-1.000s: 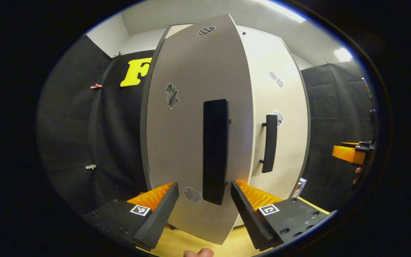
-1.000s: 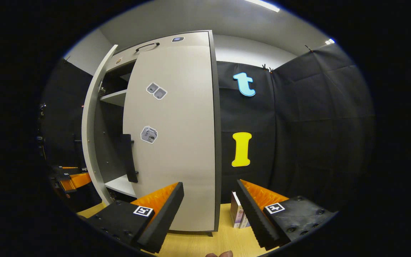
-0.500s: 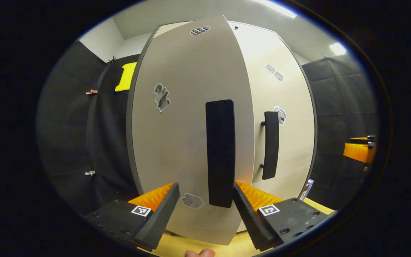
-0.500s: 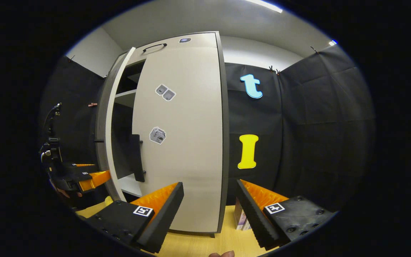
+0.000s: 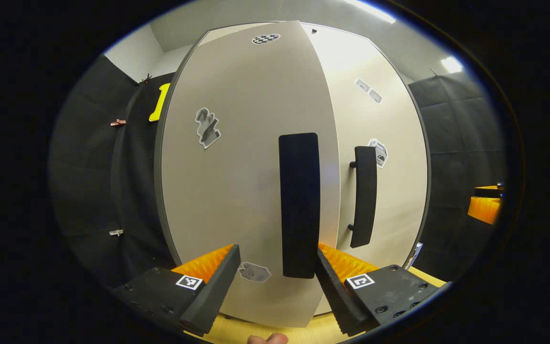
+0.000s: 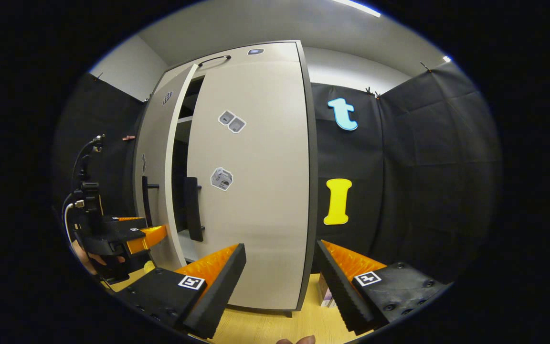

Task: Grasp the bottle in the cabinet with the left hand and place it on the coaster, then close the right door with the right hand and the left door with the left hand.

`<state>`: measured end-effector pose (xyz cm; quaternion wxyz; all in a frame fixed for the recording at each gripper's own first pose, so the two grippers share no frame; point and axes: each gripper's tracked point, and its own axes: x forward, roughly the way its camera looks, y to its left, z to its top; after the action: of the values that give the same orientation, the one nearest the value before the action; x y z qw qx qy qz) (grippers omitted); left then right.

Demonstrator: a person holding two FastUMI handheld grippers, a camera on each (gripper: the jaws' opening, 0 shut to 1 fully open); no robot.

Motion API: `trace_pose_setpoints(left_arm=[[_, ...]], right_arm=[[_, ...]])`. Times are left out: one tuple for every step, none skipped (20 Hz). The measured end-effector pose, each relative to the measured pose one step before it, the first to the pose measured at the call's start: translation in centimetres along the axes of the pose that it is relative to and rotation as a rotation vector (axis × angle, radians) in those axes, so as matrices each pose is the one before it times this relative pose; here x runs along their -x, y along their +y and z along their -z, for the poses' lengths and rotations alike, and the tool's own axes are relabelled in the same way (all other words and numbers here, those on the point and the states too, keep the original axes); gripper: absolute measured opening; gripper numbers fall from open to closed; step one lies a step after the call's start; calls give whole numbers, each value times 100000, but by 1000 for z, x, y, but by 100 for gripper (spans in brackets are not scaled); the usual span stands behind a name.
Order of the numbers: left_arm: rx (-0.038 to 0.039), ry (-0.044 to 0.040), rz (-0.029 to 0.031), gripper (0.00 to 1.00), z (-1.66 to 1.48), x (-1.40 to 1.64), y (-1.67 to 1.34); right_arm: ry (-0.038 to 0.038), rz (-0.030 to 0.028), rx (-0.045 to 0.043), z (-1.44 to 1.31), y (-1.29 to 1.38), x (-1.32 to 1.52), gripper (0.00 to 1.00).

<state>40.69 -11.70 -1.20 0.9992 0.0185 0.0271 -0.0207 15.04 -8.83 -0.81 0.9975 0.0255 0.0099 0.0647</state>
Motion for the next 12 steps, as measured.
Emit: trace_pose_setpoints(left_arm=[[-71, -137, 339, 94, -171, -55, 58], [-57, -442, 136, 94, -270, 153, 142], [-104, -452, 285, 94, -325, 227, 2], [-80, -398, 65, 94, -220, 533, 142], [34, -258, 69, 94, -312, 520, 152], [338, -52, -130, 94, -220, 598, 249], [715, 243, 85, 94, -218, 531, 185], [688, 246, -209, 95, -51, 685, 289], [537, 90, -312, 95, -118, 551, 238], [393, 68, -113, 94, -27, 813, 145], [268, 164, -48, 94, -45, 697, 176], [325, 131, -143, 95, 148, 907, 115]], right_arm=[[63, -178, 47, 5, 127, 91, 98], [-183, 205, -107, -4, 140, 69, 98], [-152, 285, -302, -148, 101, 183, 98], [-416, -33, -567, -185, 184, 191, 98], [-406, -107, -502, -241, 222, 218, 98], [-381, -6, -190, -238, 223, 262, 98], [-267, -167, 26, -237, 222, 343, 98], [-198, -385, 72, -136, 361, 299, 98], [-163, -268, 48, -179, 326, 277, 98], [-128, -165, -36, -207, 338, 382, 98], [23, 188, 76, -46, 253, 256, 98], [-127, 154, 296, 45, 227, 254, 98]])
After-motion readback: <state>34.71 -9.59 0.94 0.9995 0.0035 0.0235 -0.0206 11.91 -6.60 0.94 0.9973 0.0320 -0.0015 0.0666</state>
